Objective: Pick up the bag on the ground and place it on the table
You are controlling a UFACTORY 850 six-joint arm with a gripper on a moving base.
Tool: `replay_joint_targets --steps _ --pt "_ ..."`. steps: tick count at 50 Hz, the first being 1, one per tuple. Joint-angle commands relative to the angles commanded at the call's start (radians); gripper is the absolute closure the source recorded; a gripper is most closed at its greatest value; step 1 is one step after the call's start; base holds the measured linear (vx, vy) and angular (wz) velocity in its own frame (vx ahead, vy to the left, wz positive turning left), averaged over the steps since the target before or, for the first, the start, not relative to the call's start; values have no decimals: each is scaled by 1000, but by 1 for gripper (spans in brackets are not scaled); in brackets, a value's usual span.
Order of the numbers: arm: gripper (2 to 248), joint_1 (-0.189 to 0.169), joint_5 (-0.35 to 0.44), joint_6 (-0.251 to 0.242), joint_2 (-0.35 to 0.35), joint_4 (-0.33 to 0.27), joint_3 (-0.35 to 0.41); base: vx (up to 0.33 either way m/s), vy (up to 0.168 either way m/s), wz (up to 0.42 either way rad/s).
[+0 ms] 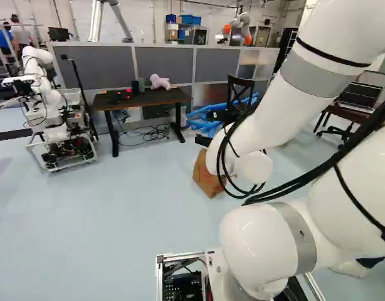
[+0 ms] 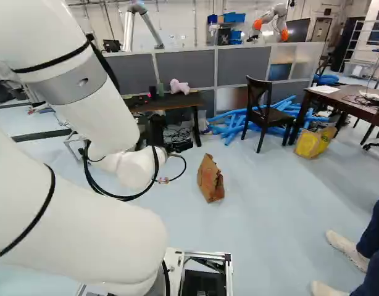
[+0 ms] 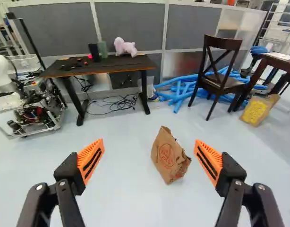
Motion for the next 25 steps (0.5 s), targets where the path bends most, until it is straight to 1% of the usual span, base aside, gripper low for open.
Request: replay_joint_targets --steps 14,25 --pt "3 0 0 0 0 0 0 165 -51 -263" --pt "3 0 0 0 0 0 0 168 -42 -218"
